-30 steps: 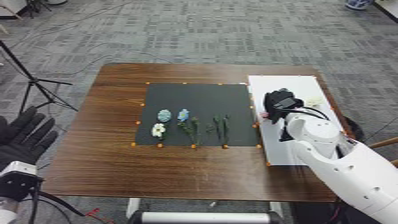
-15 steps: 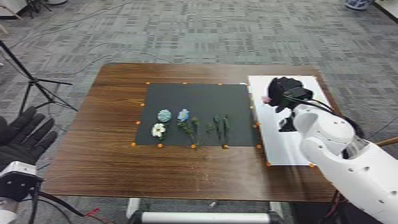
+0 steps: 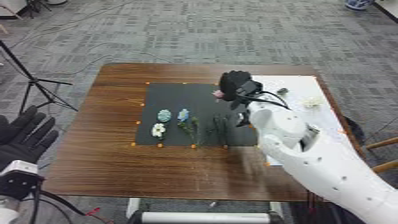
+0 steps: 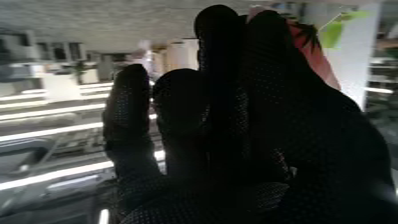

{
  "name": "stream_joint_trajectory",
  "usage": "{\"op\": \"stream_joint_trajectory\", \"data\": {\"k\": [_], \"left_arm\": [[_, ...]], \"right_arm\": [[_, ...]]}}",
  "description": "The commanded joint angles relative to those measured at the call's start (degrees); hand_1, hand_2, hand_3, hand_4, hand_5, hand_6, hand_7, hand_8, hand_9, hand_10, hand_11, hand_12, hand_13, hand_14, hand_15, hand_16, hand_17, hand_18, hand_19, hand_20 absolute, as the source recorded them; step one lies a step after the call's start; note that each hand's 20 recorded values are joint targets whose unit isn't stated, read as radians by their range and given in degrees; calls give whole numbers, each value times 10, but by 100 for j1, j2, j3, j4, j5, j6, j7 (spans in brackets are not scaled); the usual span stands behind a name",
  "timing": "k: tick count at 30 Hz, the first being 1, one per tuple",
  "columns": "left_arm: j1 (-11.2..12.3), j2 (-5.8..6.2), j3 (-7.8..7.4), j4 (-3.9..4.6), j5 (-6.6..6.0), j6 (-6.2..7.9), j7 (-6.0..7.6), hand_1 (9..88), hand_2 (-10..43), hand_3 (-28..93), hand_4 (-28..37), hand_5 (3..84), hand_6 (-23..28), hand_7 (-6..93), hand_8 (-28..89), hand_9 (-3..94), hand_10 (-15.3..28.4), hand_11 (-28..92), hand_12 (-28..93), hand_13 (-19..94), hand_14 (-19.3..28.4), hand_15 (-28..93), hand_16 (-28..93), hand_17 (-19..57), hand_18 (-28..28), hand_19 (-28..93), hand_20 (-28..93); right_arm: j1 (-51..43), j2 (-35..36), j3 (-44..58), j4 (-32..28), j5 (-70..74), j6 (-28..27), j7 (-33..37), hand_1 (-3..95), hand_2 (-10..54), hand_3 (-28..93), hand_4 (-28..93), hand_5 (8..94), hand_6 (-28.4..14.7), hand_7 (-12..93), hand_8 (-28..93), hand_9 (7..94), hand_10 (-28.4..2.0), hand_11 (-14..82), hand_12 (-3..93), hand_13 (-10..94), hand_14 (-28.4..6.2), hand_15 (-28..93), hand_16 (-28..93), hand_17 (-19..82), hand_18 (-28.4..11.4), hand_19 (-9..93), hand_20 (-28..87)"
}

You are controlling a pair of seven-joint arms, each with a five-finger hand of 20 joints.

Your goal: Arrange flowers

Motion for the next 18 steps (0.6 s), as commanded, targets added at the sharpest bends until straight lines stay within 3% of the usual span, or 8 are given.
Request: {"op": "stream_joint_trajectory", "data": {"k": [1,7,18], "left_arm": [[-48,7,6,-1,44,92,-57,238,148,687,-283,362,72,93,-61,300,118,118,141,226,130,208,-1,-34,114,150,127],[-156,19,42,33,107,77,-164,238,149,687,-283,364,74,94,-62,300,118,118,141,226,130,208,-1,-34,114,150,128],[-70,-53,-27,-14,104,82,-135,239,153,684,-283,364,74,94,-63,301,119,120,140,226,129,208,-2,-34,114,152,128]], "right_arm": [[230,-431,-594,311,-443,91,-104,622,-95,654,-283,778,11,376,99,876,-68,126,464,688,-82,662,444,315,-235,764,422],[282,-393,-766,402,-801,146,-139,622,-95,654,-283,774,12,383,96,873,-68,128,466,686,-83,662,443,314,-235,764,420],[251,-179,-873,323,-882,-196,-297,621,-95,648,-283,758,12,398,97,860,-66,129,463,676,-81,660,444,306,-233,759,415]]}}
